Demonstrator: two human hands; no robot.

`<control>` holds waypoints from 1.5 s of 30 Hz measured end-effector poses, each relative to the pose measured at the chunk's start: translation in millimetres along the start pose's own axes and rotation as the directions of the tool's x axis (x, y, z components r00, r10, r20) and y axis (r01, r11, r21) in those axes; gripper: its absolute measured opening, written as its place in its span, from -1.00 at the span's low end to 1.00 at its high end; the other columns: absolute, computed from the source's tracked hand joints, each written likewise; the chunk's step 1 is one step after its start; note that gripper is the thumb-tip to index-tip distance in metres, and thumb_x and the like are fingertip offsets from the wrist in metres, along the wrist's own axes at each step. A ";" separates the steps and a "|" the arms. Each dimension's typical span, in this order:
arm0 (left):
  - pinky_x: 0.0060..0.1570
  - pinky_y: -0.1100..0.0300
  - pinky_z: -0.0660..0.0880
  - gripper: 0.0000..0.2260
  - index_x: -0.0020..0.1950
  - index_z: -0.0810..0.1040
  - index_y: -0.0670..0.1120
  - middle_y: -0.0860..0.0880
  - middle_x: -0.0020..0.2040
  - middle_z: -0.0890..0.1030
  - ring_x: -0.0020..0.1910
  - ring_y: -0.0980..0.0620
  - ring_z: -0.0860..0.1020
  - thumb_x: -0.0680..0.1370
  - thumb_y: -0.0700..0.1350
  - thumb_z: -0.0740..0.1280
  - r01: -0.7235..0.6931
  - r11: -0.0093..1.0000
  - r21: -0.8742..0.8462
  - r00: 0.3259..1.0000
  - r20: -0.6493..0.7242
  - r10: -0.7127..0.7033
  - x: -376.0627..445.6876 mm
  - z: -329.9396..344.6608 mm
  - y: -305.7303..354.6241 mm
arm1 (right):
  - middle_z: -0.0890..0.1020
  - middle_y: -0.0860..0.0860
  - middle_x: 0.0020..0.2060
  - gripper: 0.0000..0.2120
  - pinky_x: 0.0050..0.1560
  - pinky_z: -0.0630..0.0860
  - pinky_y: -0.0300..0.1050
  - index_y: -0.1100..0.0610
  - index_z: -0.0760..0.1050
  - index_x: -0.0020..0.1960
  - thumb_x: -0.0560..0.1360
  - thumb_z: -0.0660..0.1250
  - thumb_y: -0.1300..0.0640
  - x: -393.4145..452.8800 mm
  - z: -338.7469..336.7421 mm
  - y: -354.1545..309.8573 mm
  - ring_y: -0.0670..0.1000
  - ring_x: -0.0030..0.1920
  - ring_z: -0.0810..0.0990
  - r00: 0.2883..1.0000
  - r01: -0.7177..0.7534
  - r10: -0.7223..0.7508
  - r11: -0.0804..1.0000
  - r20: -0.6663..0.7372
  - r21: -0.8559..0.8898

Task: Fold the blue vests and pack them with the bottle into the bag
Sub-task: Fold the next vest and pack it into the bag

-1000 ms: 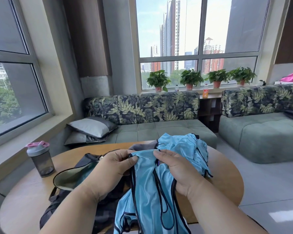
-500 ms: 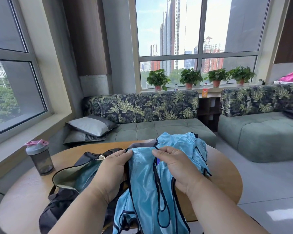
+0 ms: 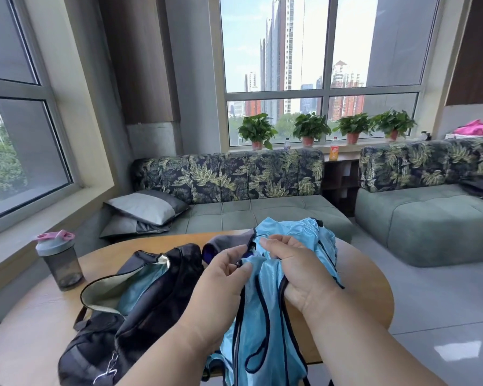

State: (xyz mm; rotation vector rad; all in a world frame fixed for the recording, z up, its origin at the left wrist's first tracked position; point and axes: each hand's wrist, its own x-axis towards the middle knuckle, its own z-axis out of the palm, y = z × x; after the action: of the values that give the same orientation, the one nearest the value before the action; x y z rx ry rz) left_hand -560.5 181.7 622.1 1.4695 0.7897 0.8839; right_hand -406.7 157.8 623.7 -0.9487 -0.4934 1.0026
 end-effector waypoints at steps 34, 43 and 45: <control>-0.26 0.02 0.55 -0.90 -0.04 0.68 -0.01 -0.13 -0.15 0.73 -0.33 0.05 0.57 0.62 -0.01 0.45 -0.102 0.888 0.449 0.993 0.097 0.065 19.1 -44.4 5.1 | 0.61 0.08 -0.32 -0.76 -0.27 0.42 -0.07 0.18 0.65 -0.11 0.40 0.66 0.09 -8.5 -27.5 -13.7 0.03 -0.30 0.48 0.939 0.131 0.147 0.685 0.312 -0.716; -0.29 0.26 0.50 -0.83 0.15 0.57 0.17 -0.07 -0.06 0.67 -0.30 0.13 0.56 0.63 -0.07 0.43 -0.129 0.920 0.371 0.983 -0.074 0.168 22.7 -48.7 0.4 | 0.42 -0.04 -0.42 -0.66 -0.52 0.25 -0.28 0.01 0.39 -0.27 0.55 0.49 0.18 -4.2 -28.9 -19.6 -0.11 -0.50 0.33 0.983 -0.099 0.149 0.926 0.111 -0.365; -0.19 0.20 0.53 -0.77 0.20 0.53 0.20 -0.11 -0.05 0.66 -0.24 0.08 0.59 0.63 -0.08 0.44 -0.133 0.951 0.281 0.976 -0.130 0.174 23.5 -48.8 3.3 | 0.47 -0.05 -0.42 -0.68 -0.52 0.28 -0.29 0.00 0.43 -0.29 0.56 0.48 0.17 -4.6 -26.7 -22.6 -0.11 -0.49 0.37 0.987 -0.101 0.132 0.955 0.091 -0.280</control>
State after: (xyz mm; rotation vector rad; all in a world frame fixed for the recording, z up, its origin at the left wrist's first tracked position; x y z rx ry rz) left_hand -591.9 225.5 628.4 1.7366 0.9486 1.0484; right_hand -378.4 137.3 629.1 -1.1860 -0.6873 1.1155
